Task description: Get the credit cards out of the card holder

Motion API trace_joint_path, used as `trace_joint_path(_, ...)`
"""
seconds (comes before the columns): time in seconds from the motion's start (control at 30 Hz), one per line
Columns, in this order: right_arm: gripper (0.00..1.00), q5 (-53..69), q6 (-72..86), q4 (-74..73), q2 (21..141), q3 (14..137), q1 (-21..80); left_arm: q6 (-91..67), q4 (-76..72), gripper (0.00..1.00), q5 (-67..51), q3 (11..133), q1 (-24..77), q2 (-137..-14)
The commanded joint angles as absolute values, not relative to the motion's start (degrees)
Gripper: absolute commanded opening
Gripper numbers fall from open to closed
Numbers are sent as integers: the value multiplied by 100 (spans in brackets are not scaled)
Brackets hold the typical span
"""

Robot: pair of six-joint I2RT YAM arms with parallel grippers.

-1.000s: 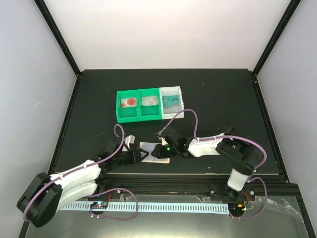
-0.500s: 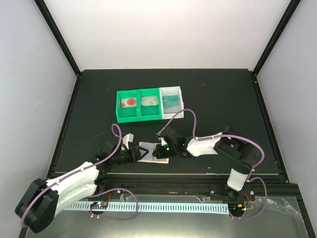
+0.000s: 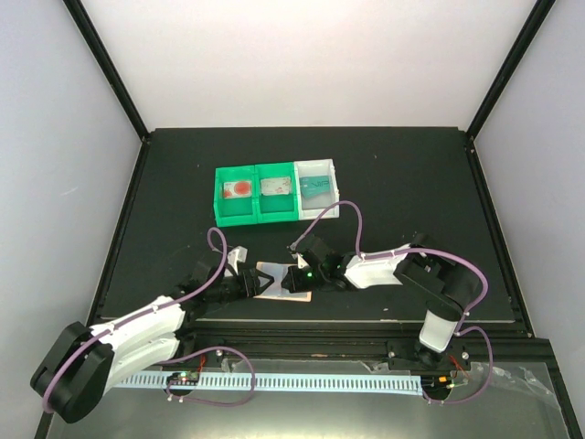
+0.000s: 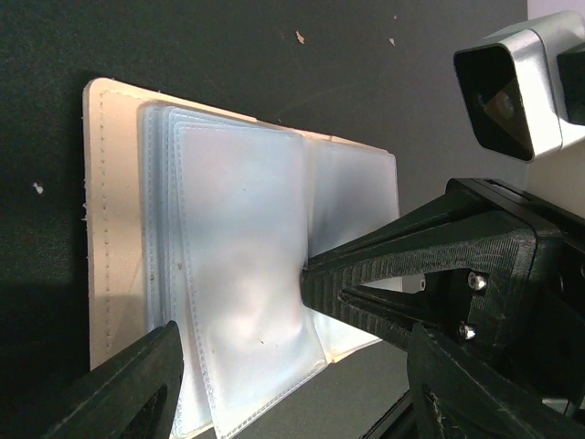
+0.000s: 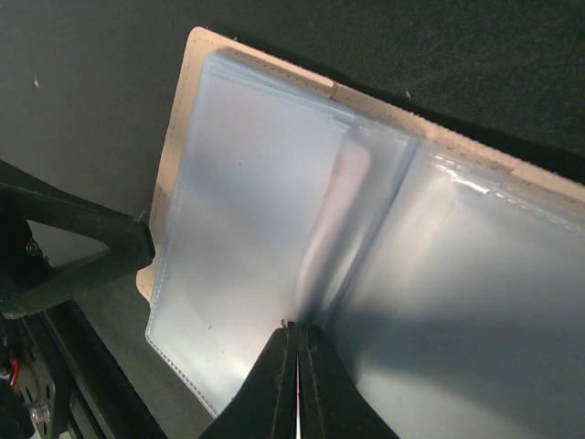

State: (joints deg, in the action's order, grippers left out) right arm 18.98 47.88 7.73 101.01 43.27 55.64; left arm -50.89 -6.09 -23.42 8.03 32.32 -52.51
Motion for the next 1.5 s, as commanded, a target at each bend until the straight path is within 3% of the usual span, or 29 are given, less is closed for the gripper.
trace_joint_path(0.0, 4, 1731, 4707, 628, 10223, 4200, 5607, -4938, -707, 70, -2358, 866, 3199, -5299)
trace_joint_path(1.47, 4, 1772, 4785, 835, 10169, 4074, 5607, -5433, -1838, 70, -3011, 694, 3214, -5442)
